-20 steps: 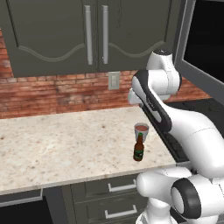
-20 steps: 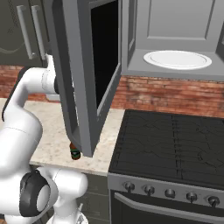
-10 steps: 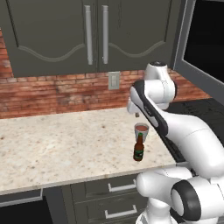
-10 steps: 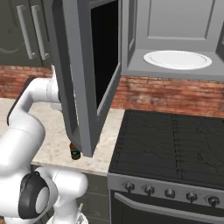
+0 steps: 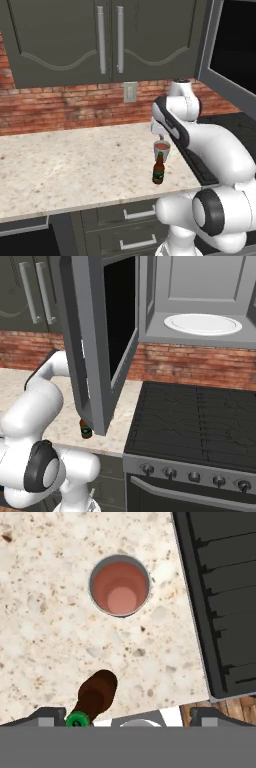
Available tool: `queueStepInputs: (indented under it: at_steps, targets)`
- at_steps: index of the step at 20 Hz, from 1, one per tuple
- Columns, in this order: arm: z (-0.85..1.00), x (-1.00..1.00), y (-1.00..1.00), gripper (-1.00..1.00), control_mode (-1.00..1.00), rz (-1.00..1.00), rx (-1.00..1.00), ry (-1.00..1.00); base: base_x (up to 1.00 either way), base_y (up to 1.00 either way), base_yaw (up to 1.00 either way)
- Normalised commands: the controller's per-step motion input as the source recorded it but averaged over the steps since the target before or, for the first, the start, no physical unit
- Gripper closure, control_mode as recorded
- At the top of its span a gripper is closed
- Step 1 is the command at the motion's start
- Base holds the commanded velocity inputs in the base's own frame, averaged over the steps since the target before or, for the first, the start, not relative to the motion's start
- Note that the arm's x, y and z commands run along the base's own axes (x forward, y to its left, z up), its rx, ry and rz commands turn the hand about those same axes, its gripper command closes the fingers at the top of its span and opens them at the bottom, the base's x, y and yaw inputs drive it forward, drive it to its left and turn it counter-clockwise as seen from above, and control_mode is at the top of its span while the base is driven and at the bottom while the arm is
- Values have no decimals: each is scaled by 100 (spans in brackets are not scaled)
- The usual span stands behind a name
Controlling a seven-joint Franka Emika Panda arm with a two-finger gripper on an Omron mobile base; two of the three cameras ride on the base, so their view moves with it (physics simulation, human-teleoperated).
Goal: Place the microwavable item in the microwave. Then, close the microwave door and press the start button.
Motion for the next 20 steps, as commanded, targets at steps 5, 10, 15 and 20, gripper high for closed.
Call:
queueStepInputs:
  at_steps: [5, 10, 15, 20]
  targets:
    - [-24, 2, -15, -100, -100, -18, 0, 9, 0, 0, 0]
    - [-43, 8, -20, -100, -100, -14, 0, 2, 0, 0, 0]
    - [-35, 35, -15, -100, -100, -8, 0, 0, 0, 0, 0]
    - [-31, 35, -1, -100, -100, -5, 0, 0, 0, 0, 0]
